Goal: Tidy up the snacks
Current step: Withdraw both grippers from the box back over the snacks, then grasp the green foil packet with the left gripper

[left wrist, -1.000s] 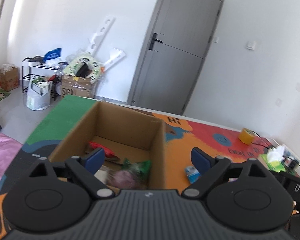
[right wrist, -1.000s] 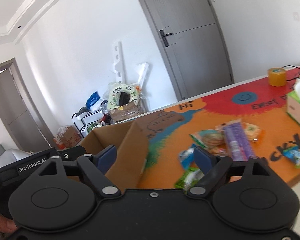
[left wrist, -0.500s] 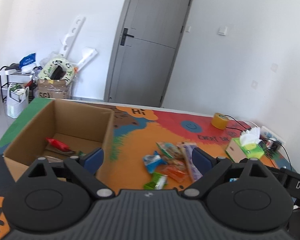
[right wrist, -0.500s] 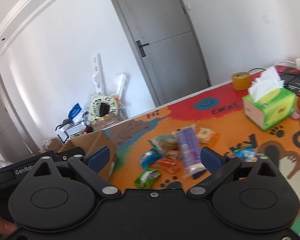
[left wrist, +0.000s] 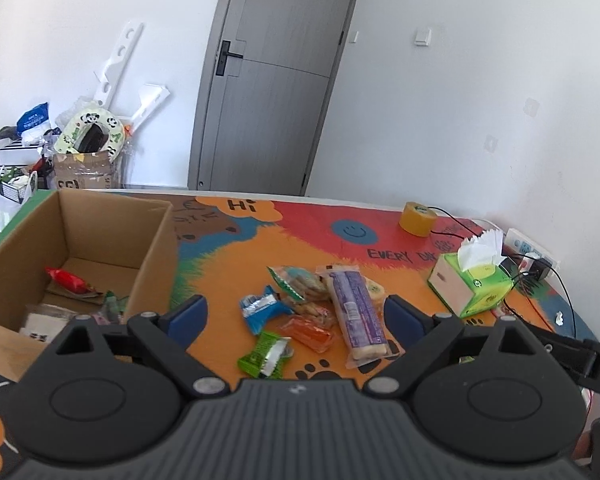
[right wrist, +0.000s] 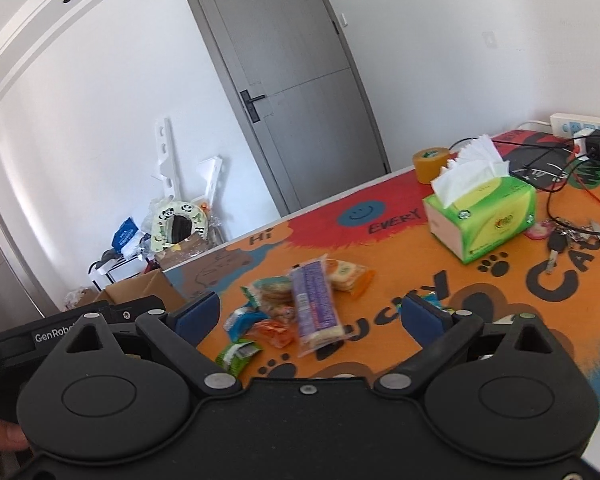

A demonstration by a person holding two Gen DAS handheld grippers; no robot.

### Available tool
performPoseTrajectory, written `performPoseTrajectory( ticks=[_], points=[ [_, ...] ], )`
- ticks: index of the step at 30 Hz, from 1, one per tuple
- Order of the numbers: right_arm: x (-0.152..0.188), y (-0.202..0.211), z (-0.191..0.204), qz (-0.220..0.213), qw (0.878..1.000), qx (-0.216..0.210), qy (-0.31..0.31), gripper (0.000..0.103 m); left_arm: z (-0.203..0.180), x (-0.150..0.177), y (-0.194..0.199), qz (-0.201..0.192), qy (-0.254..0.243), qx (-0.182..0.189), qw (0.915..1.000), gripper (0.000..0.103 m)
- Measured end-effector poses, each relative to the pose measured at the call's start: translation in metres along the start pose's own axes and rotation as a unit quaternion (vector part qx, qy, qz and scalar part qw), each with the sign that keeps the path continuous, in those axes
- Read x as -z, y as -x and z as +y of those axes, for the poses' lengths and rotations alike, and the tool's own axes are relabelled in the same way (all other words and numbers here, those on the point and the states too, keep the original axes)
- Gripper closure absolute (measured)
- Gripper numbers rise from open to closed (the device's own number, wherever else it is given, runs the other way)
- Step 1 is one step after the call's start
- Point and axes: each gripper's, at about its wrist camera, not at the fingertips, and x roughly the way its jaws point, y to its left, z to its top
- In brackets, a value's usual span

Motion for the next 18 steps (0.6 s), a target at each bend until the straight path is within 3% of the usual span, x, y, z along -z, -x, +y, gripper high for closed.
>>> performPoseTrajectory(
  ticks=[9, 18],
  points=[
    [0.006, -0.022, -0.020, 0.016, 1.000, 0.013, -0.020, 0.011, -0.012, 0.010, -0.030, 0.018, -0.014, 0.007, 0.9997, 0.012],
    [0.015, -0.052, -0.022, 0.042, 0.999, 0.003, -0.014, 0.013, -0.005, 0.022, -0.067, 0.050, -0.017, -0.009, 0.9986, 0.022]
  ],
)
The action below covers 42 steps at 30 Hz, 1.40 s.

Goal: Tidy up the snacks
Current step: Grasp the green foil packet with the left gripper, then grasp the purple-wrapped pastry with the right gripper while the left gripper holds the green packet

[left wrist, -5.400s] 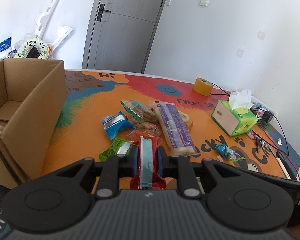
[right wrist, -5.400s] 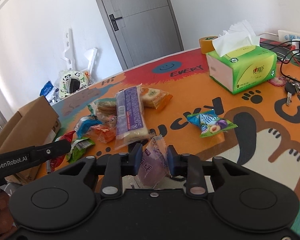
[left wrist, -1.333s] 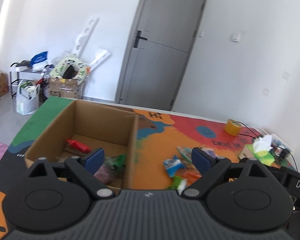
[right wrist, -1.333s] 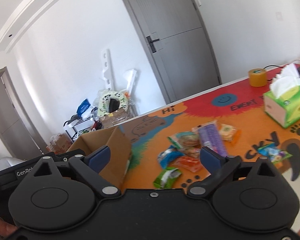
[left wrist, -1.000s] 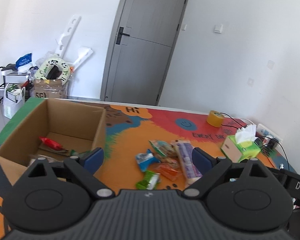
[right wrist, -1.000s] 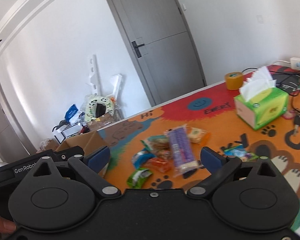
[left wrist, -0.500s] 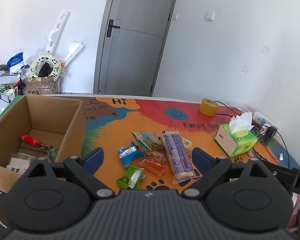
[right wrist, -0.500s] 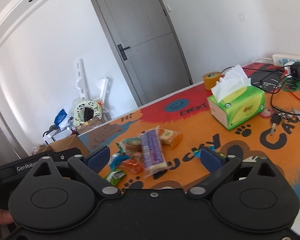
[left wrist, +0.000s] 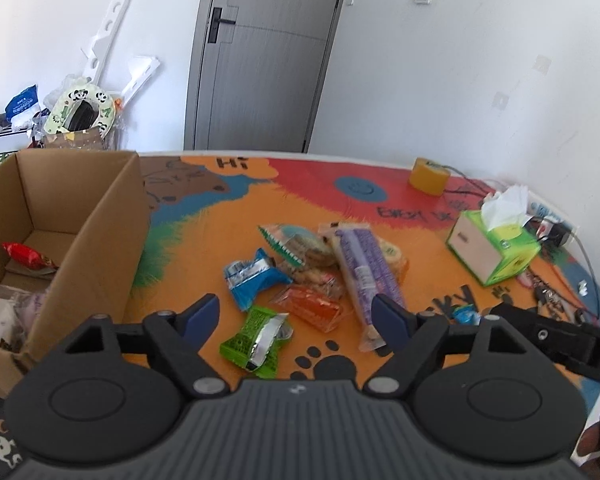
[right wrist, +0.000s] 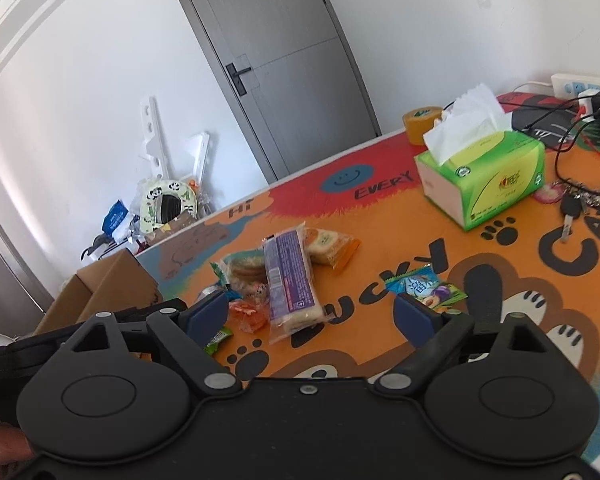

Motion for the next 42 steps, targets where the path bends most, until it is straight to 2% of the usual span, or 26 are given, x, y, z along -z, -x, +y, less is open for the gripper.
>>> performPoseTrajectory(
  ticks=[17, 21, 25, 27, 29, 42],
  points=[
    [0.007, -0.042, -0.013, 0.031, 0.999, -0.014, -0.016, 0.013, 0.009, 0.015, -0.052, 0.038, -0.009, -0.049, 0.9980, 0.028],
    [0.007, -0.051, -0.013, 0.038, 0.999, -0.016, -0.014, 0.014, 0.014, 0.019, -0.059, 0.046, -0.008, -0.055, 0.9974, 0.037],
    [0.006, -0.060, -0.011, 0.042, 0.999, -0.019, -0.014, 0.013, 0.014, 0.021, -0.059, 0.035, -0.014, -0.064, 0.9972, 0.044],
    [0.006, -0.063, -0.009, 0.043, 0.999, -0.021, -0.012, 0.013, 0.015, 0.021, -0.058, 0.033, -0.015, -0.068, 0.9970, 0.069],
    [0.007, -0.066, -0.008, 0.045, 0.999, -0.023, -0.012, 0.014, 0.018, 0.021, -0.056, 0.033, -0.007, -0.056, 0.9978, 0.074],
    [0.002, -0.088, 0.004, 0.053, 0.998, -0.027, -0.001, 0.014, 0.026, 0.004, -0.040, 0.002, 0.013, -0.035, 0.9993, 0.076]
  ],
)
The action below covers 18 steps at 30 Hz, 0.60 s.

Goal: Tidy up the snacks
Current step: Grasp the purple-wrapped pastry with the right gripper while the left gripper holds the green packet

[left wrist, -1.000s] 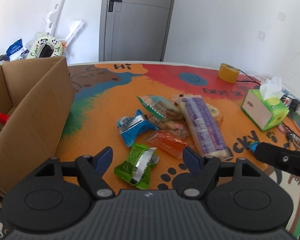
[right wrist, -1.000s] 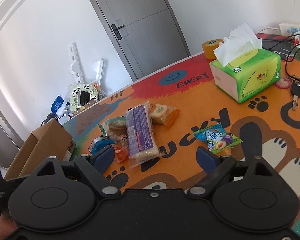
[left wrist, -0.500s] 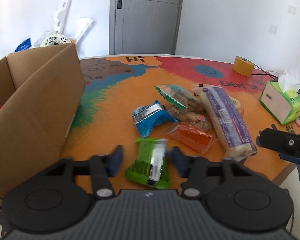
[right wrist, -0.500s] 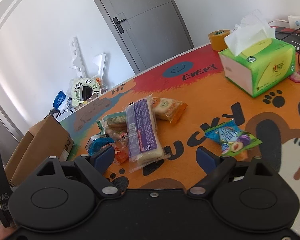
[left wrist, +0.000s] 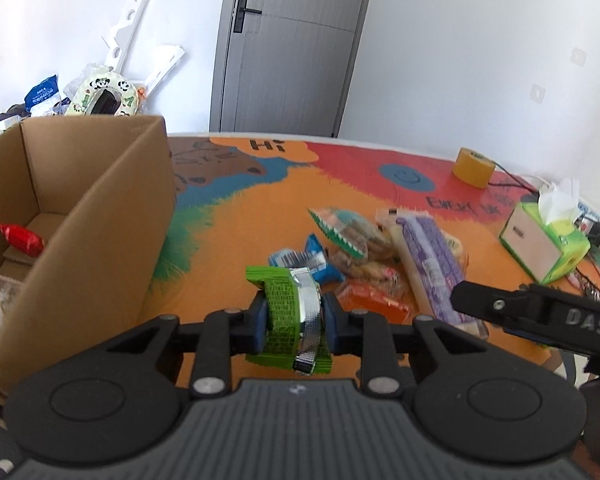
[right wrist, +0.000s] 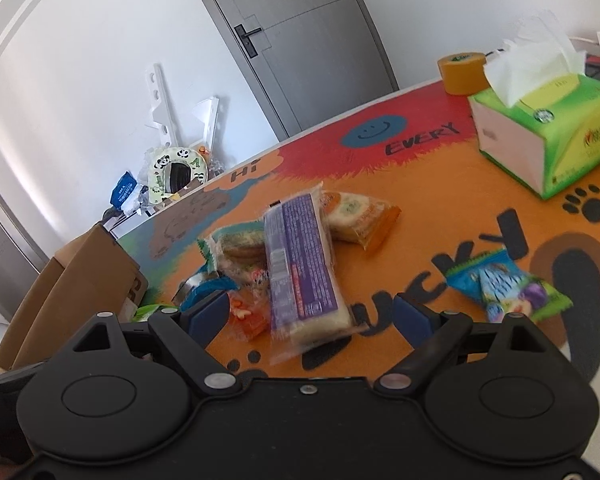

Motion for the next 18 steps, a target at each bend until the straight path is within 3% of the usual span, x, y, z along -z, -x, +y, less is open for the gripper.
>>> performPoseTrajectory(
  ticks=[5, 9, 12, 13, 14, 18],
  points=[
    [-0.007, -0.014, 0.010, 0.005, 1.000, 0.007, 0.009, 0.023, 0.007, -0.008, 0.000, -0.006, 0.011, 0.000, 0.9999, 0.076],
    [-0.008, -0.028, 0.022, 0.010, 0.999, 0.022, 0.031, 0.026, 0.012, -0.011, -0.005, 0.000, 0.016, 0.000, 0.9999, 0.076],
    [-0.006, -0.038, 0.024, 0.026, 0.998, 0.036, 0.042, 0.045, 0.013, -0.011, -0.006, 0.005, 0.020, 0.003, 0.9998, 0.076],
    [-0.004, -0.039, 0.025, 0.022, 0.998, 0.045, 0.046, 0.061, 0.012, -0.011, -0.006, 0.004, 0.017, 0.002, 0.9998, 0.076],
    [-0.003, -0.038, 0.025, 0.023, 0.997, 0.048, 0.051, 0.067, 0.011, -0.010, -0.004, 0.004, 0.015, 0.003, 0.9999, 0.076],
    [0.002, -0.026, 0.018, 0.024, 0.999, 0.027, 0.029, 0.071, 0.008, -0.008, 0.003, 0.001, 0.012, 0.008, 0.9999, 0.076]
  ],
)
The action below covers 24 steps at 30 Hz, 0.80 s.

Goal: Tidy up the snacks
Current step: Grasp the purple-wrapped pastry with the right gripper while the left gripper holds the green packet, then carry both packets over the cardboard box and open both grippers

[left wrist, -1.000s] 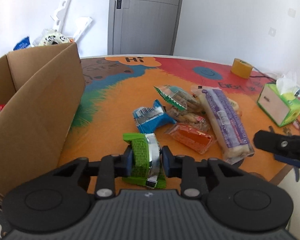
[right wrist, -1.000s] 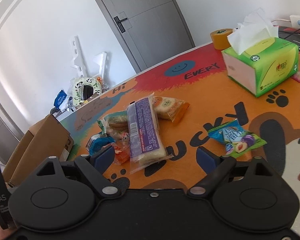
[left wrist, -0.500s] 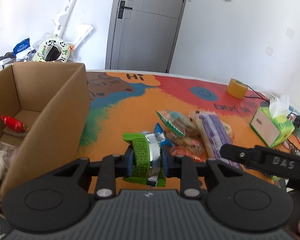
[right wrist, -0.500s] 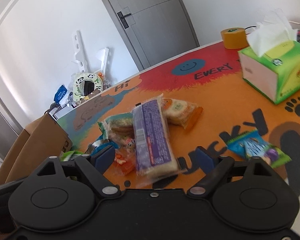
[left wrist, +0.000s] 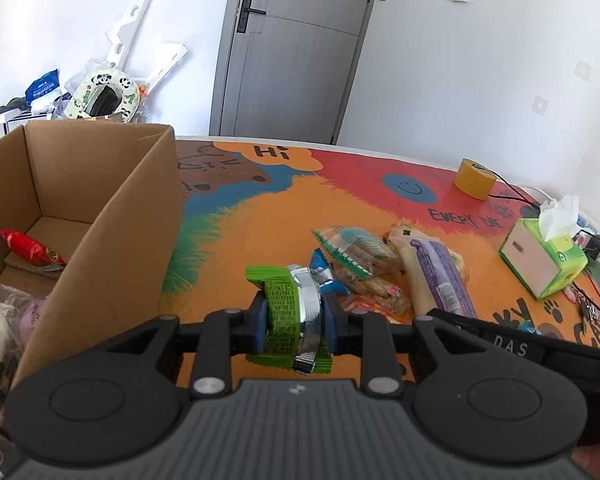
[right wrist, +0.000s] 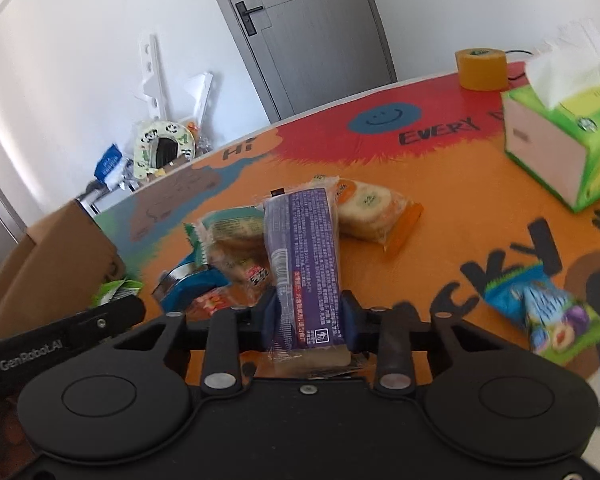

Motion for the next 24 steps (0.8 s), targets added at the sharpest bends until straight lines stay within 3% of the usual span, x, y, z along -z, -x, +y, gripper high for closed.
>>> performPoseTrajectory(
  ticks=[10, 24],
  points=[
    [0.009, 0.042, 0.000, -0.035, 0.999, -0.022, -0.031, 0.072, -0.008, -0.002, 0.034, -0.029, -0.005, 0.014, 0.9995, 0.076],
    [0.004, 0.093, 0.035, -0.082, 0.994, -0.064, -0.015, 0.072, -0.001, -0.009, 0.095, -0.084, -0.009, 0.015, 0.9963, 0.076]
  ],
)
